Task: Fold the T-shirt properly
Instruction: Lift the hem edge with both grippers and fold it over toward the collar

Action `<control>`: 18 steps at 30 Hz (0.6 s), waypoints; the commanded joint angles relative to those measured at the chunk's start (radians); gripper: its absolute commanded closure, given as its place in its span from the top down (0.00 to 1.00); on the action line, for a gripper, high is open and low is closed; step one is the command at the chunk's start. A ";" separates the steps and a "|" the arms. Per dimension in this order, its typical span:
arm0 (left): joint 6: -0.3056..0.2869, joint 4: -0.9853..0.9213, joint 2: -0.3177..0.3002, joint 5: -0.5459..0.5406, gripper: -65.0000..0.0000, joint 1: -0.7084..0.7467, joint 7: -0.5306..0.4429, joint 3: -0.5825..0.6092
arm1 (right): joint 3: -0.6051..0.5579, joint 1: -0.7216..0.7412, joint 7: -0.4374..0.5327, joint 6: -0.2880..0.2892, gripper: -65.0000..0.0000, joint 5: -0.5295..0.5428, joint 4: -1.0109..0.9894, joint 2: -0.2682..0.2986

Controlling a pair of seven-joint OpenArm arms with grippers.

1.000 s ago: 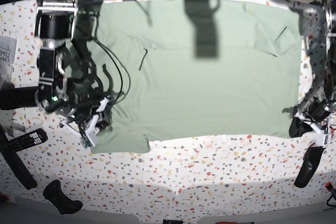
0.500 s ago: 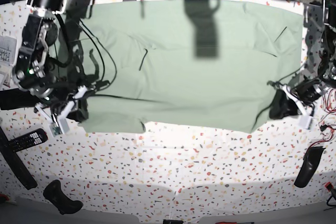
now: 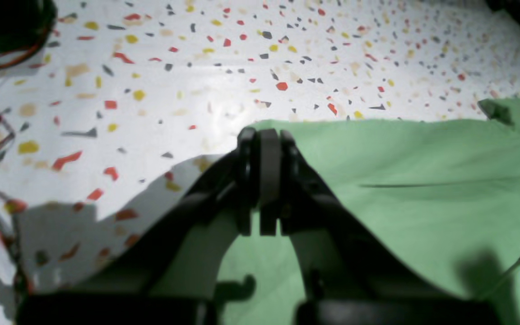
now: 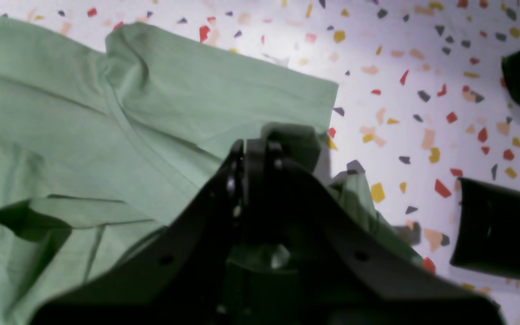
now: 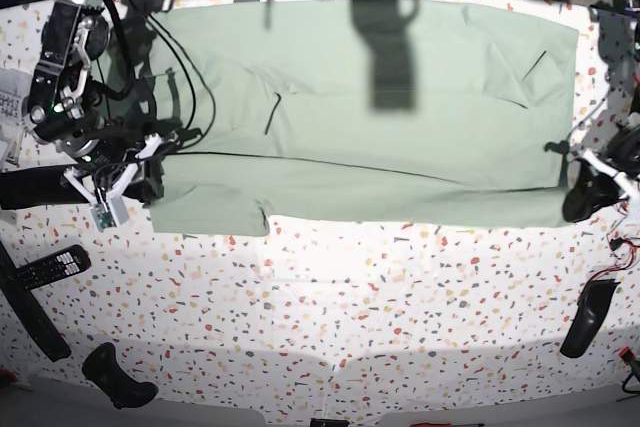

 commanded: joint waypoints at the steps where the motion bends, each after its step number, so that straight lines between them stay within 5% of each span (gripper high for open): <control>1: -0.009 0.025 -0.023 -0.040 0.00 -0.006 -0.014 -0.018 | 0.005 0.016 0.032 0.005 0.00 0.014 0.020 0.014; 11: -0.009 0.144 -0.033 -0.273 0.00 0.083 0.271 -0.026 | 0.005 0.016 0.037 0.005 0.00 0.002 0.020 0.014; 18: -0.009 0.324 -0.043 -0.222 0.00 0.163 0.367 -0.066 | 0.005 0.016 -0.002 0.005 0.00 -0.001 0.020 0.014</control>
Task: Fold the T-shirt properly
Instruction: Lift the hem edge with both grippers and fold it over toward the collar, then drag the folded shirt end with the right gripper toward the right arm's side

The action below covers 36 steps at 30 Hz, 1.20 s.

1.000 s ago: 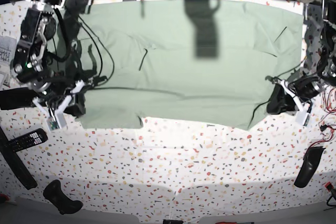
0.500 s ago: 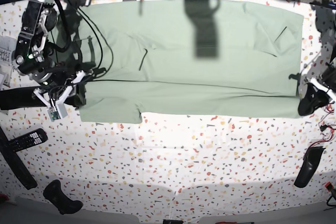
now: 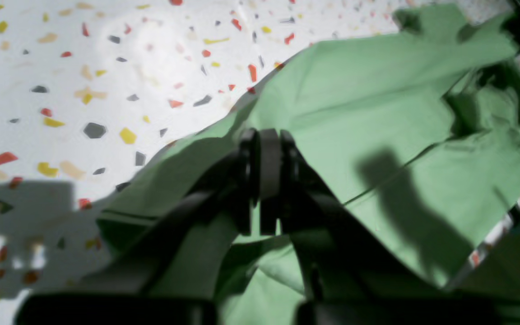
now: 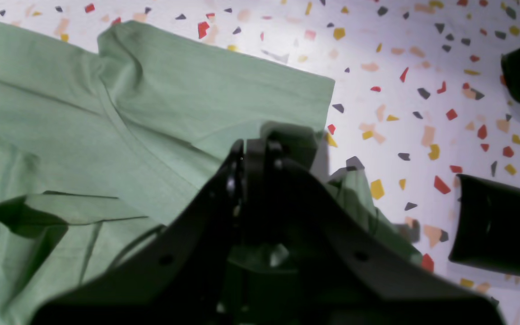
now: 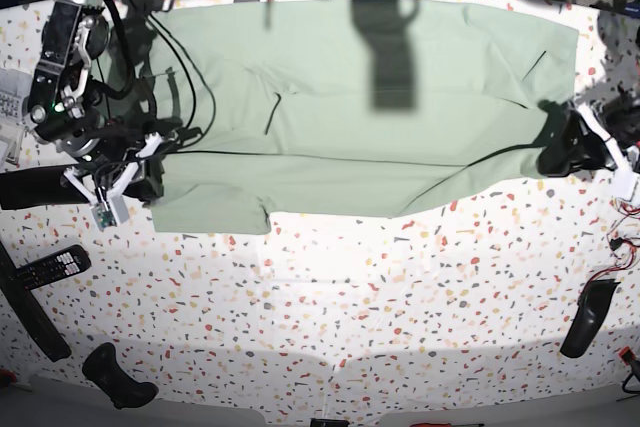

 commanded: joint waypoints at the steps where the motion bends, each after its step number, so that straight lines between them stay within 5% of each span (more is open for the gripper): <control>1: -0.006 0.028 -0.023 0.009 0.00 -0.003 -0.026 -0.029 | 0.005 0.016 0.018 0.005 0.00 0.008 0.019 0.014; 5: -0.002 0.038 -0.023 0.078 0.00 0.002 -0.013 -0.102 | 0.005 0.016 -0.005 0.005 0.00 0.008 0.019 0.014; 17: -0.003 0.038 -0.015 -0.006 0.00 0.004 0.234 -0.143 | 0.005 0.016 -0.094 0.005 0.00 0.006 0.019 0.014; 21: 0.005 0.038 -0.015 0.049 0.00 0.004 0.190 -0.143 | 0.005 0.016 -0.094 -0.040 0.00 -0.035 0.019 0.014; 32: 0.011 0.038 -0.014 -0.048 0.00 0.004 0.236 -0.143 | 0.005 0.016 -0.094 -0.046 0.00 -0.061 0.019 0.014; 36: 0.011 0.038 -0.011 -0.079 0.00 0.003 0.230 -0.143 | 0.005 0.016 -0.051 -0.046 0.38 -0.060 0.019 0.014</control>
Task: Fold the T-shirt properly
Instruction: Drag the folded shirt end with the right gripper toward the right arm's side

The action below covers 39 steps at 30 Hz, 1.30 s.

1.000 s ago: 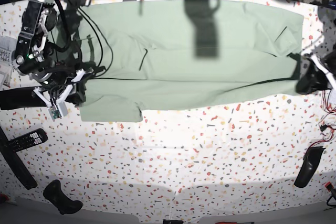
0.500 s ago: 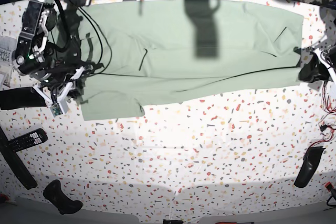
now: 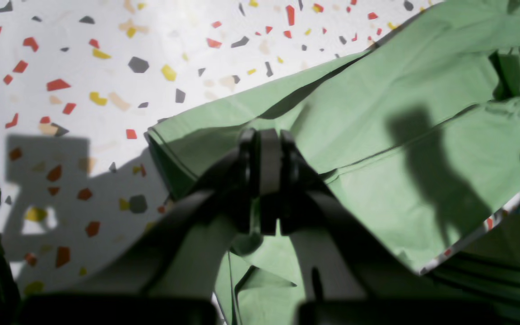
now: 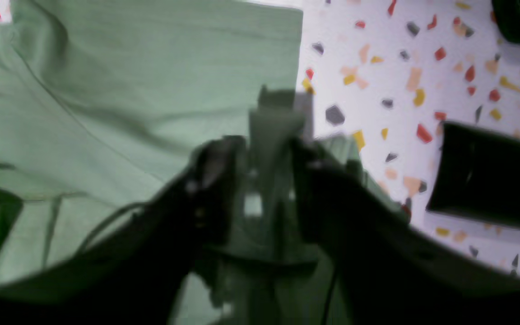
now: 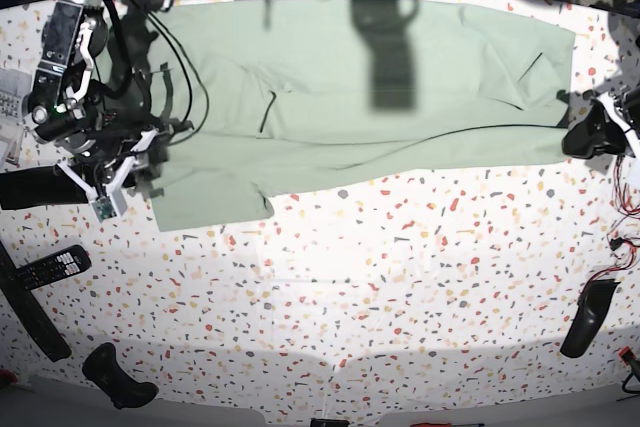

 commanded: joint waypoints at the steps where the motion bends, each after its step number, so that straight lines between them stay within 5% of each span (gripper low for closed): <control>1: 0.000 0.016 -0.016 -0.027 0.00 -0.009 -0.026 -0.010 | 0.005 0.016 0.031 -0.008 0.44 0.013 0.019 0.014; 15: -0.001 0.016 0.034 -0.028 0.00 -0.013 -0.048 -0.010 | 0.004 0.082 0.038 -0.007 0.46 0.315 0.019 0.002; 39: -0.003 0.016 0.044 -0.024 0.00 -0.013 -0.048 -0.010 | 0.004 0.116 -0.040 -0.006 0.46 0.319 0.019 -0.022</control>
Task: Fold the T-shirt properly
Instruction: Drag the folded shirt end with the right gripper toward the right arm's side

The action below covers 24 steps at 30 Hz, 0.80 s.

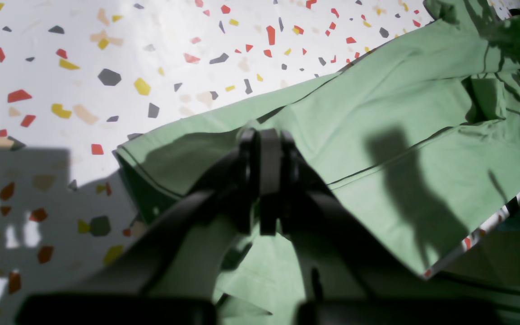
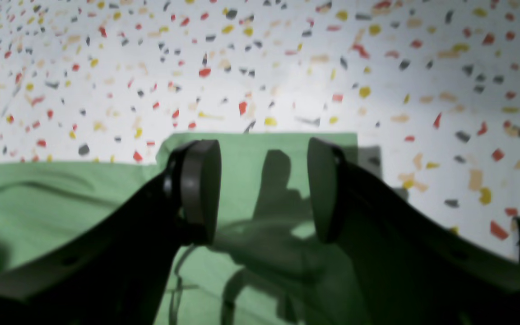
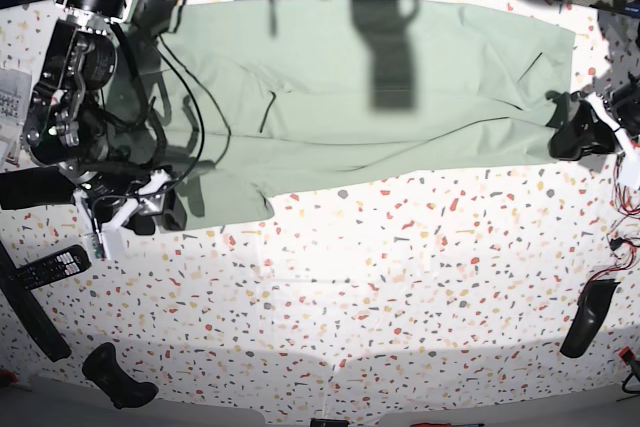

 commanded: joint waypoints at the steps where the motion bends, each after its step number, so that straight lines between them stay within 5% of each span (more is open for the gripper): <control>1: -0.003 0.016 -0.020 -0.024 0.00 -0.011 -0.019 -0.010 | 0.004 0.019 0.024 0.001 0.46 0.023 0.019 0.011; 16: -0.002 0.016 -0.020 -0.035 0.00 -0.011 -0.019 -0.010 | 0.005 0.126 0.018 -0.004 0.46 -0.062 0.007 0.011; 24: -0.003 0.016 -0.020 -0.051 0.00 -0.011 -0.018 -0.010 | 0.005 0.289 0.019 -0.004 0.46 -0.115 -0.325 0.011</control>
